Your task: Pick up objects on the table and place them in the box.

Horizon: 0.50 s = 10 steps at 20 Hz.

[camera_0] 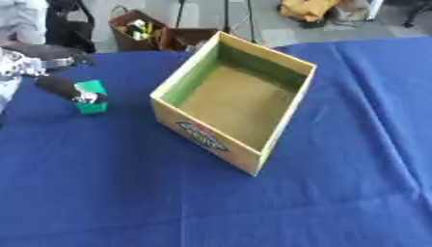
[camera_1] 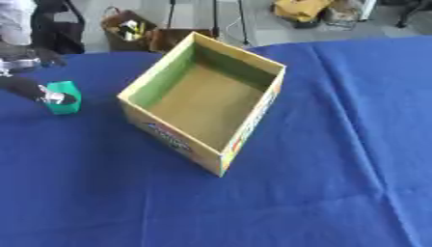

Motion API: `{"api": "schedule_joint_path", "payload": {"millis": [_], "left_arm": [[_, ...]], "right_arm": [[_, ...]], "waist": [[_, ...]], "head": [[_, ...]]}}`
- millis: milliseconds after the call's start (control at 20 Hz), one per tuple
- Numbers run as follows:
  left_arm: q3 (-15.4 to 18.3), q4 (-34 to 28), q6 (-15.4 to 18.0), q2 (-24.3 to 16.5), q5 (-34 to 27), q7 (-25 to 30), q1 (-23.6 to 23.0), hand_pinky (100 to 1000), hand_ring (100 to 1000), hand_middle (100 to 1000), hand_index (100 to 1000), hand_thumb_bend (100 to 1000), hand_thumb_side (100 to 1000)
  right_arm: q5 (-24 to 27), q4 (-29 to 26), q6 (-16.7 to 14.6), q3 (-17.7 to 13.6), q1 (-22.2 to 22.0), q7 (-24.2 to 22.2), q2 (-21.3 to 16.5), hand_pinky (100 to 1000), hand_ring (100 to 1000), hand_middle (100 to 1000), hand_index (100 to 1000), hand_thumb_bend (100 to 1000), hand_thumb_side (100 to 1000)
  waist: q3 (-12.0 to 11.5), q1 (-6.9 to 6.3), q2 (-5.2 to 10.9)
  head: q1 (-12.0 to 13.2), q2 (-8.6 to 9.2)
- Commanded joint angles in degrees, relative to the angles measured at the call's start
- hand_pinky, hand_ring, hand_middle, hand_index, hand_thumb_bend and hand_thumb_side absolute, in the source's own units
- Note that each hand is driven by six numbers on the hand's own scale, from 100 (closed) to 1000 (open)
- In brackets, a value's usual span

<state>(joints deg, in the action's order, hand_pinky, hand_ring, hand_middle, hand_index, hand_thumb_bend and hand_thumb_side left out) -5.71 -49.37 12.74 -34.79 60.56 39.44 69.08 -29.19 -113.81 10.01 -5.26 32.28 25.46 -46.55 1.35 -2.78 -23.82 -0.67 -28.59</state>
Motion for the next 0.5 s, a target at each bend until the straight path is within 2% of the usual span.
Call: {"api": "schedule_joint_path", "payload": {"millis": [50,500], "left_arm": [[0.9,-1.2,0.3,-2.7,-0.7,1.1,1.5,958,954,1000,1000,728,794],[1.1,-0.4,0.0,-3.2,-1.6,3.1,1.2,972,969,1000,1000,716,790]], "right_arm": [[0.3,-0.8,0.0,-0.4,0.5,-0.2,-1.6,783,822,741,716,100,1000],[0.3,-0.8,0.2,-0.5,0.7,0.2,-1.4,781,813,731,707,100,1000]], "waist": [[-0.1,0.02,1.01],[0.2,0.03,0.09]], "head": [[-0.3,0.69],[-0.1,1.79]]}}
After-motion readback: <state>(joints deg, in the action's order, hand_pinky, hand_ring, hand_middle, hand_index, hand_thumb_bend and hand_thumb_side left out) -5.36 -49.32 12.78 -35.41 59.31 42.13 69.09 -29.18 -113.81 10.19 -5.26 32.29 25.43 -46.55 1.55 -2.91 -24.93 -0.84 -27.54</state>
